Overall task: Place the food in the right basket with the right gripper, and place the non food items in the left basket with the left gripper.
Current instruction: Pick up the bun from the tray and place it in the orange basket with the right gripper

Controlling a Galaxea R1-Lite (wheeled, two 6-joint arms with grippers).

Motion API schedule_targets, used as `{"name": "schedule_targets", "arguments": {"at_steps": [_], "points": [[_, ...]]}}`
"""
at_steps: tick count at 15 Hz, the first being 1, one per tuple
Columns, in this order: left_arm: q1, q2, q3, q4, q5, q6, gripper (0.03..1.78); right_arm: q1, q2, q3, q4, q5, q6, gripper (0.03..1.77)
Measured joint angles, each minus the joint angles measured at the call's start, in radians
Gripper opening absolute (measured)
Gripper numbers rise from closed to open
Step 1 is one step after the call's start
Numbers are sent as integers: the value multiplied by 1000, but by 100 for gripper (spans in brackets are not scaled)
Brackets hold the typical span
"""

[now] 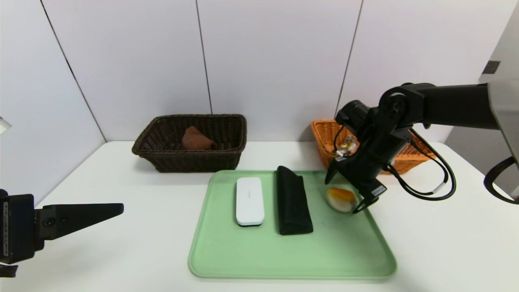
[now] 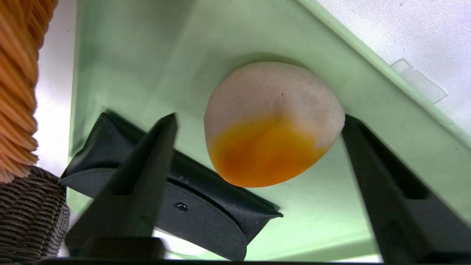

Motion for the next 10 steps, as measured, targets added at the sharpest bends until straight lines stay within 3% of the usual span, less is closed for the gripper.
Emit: {"name": "schedule_targets", "arguments": {"at_steps": [2, 5, 6, 7, 10], "points": [[0, -3, 0, 0, 0, 0, 169, 2, -1, 0, 0, 2, 1, 109], [0, -10, 0, 2, 0, -1, 169, 2, -2, 1, 0, 1, 1, 78], [0, -14, 0, 2, 0, -1, 169, 3, -2, 2, 0, 1, 1, 51], [0, -16, 0, 2, 0, -1, 169, 3, -2, 2, 0, 2, 2, 5], [0, -25, 0, 4, 1, 0, 169, 4, -11, 3, 3, 1, 3, 6]]}}
